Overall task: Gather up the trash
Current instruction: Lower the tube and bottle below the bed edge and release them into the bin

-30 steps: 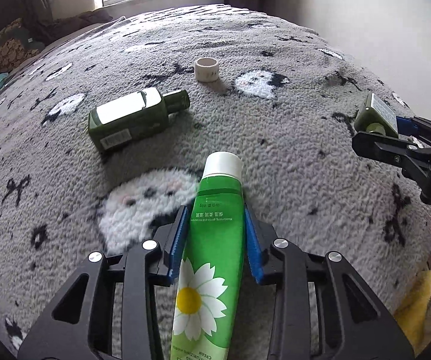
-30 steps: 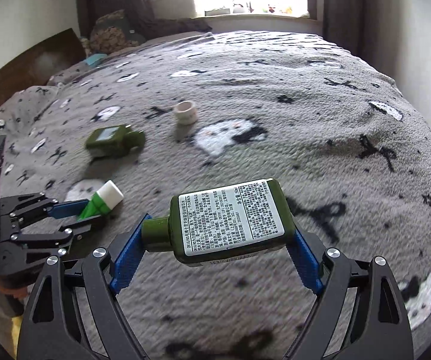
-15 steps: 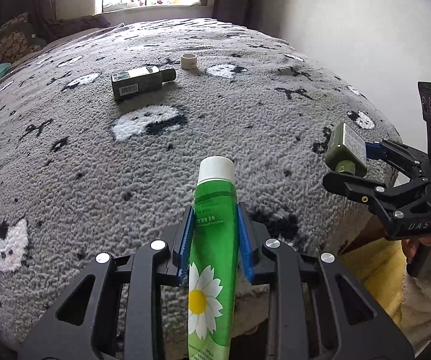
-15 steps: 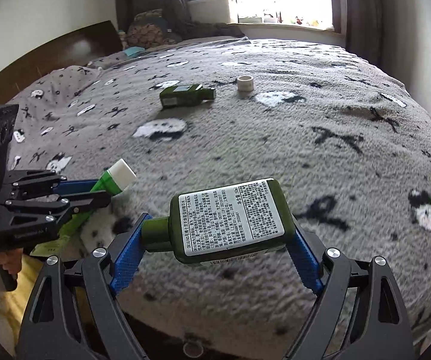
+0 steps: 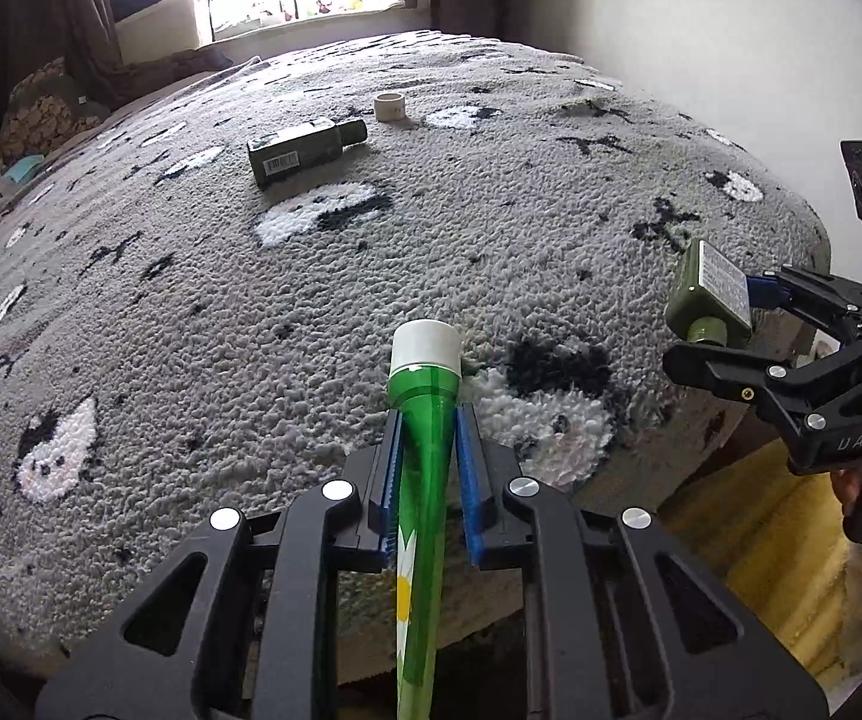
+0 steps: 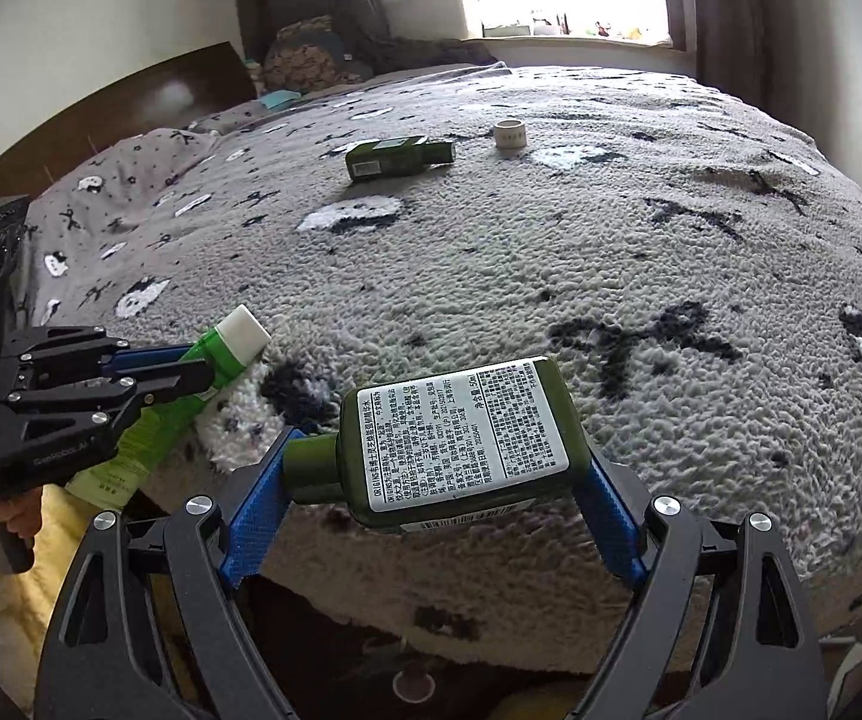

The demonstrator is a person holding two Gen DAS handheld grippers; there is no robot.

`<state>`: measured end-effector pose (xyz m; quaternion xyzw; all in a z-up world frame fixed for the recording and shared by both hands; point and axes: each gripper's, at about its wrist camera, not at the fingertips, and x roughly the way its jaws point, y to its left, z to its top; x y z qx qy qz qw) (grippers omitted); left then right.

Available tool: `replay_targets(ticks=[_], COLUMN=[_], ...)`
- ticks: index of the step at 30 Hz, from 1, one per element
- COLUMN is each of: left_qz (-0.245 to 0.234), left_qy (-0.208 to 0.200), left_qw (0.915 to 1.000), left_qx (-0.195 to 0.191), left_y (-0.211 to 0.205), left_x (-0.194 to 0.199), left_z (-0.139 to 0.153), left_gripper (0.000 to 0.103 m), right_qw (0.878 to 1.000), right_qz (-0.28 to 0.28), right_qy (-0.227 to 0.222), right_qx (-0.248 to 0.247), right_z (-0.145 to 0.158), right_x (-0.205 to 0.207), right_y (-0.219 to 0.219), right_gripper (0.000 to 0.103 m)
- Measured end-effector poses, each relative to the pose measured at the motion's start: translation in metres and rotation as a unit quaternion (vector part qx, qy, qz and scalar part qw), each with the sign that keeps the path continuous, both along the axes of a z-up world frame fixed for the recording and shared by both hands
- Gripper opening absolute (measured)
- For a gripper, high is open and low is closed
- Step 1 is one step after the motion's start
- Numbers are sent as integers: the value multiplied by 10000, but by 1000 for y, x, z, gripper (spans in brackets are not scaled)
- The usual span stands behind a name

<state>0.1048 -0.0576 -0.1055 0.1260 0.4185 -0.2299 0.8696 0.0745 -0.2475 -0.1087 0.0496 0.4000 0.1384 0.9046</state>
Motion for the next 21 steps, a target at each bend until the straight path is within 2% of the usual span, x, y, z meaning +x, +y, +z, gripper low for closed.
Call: replay_targets(ticks=[2,4,6,9,13,18,21], left_qz=[32,105,98,137,131,-42,-196], left_qy=[-38,122,213,216,117,419,548], left_qw=[9999,9992,9995,9997,9998,9966,9942], left_qx=[130,353,221,14,-75,-710,-909], left_y=[1,5,11,13,13,19,18], left_x=[-1,3,6,8,0,-32,-58], left_z=[-1,-13,-23,-22,-19,-12,-13], left_gripper=[17,17,17,10,9,9,9], right_qw=[10000,10000,10000,10000,9998,9996,9992], right_qz=[12,7,-7,-8,26,-41,-99], right_qy=[13,23,31,25,-20,56,171], right_qx=[0,15,40,43,172,275,346], right_z=[-1,-2,-2,-3,1,-3,-13], right_x=[-1,-2,-3,-5,-16,-42,-59], right_y=[0,-1,-2,-2,0,2,5], right_gripper=[86,86,86,86,86,86,86])
